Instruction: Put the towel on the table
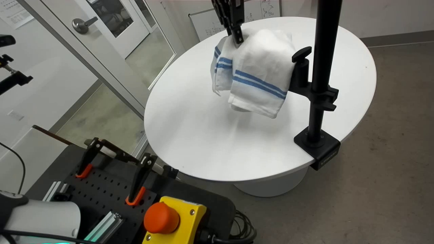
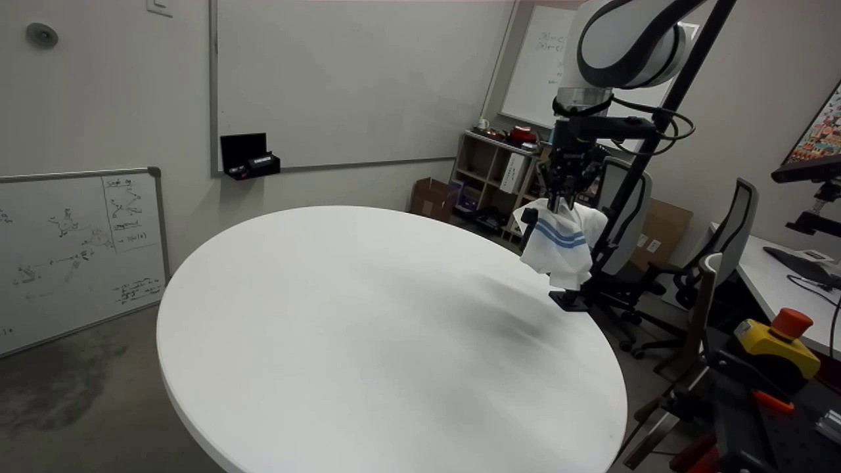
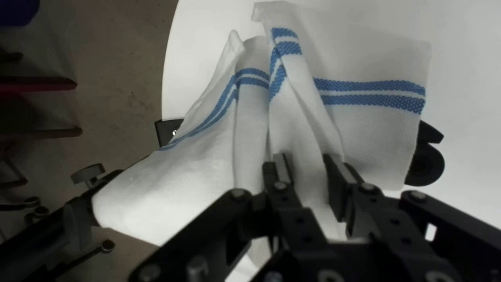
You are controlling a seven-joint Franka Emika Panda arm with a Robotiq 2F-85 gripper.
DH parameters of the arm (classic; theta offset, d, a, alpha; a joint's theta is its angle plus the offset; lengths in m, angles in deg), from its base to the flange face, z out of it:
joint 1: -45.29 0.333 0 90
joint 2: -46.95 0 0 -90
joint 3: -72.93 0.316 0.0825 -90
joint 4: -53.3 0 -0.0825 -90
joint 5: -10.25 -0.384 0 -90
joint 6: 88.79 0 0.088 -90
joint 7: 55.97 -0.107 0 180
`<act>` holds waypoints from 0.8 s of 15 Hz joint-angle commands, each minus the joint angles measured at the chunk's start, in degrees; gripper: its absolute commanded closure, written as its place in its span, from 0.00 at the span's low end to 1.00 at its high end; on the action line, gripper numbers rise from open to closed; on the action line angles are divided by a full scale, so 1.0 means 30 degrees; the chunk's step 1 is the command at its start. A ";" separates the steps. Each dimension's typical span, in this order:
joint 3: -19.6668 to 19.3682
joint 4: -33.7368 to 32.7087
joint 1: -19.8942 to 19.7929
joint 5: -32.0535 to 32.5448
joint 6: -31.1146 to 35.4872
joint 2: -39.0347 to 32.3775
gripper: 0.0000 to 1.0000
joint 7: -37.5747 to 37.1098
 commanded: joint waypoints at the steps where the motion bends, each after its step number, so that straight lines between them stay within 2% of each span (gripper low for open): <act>1: -0.0300 0.0149 0.0244 0.0018 0.0297 0.0004 0.99 -0.0611; 6: -0.0172 0.0175 0.0041 -0.0805 0.0149 0.0420 0.99 -0.0748; 12: 0.0170 0.0357 -0.0345 -0.3322 0.0093 0.2891 0.99 -0.0176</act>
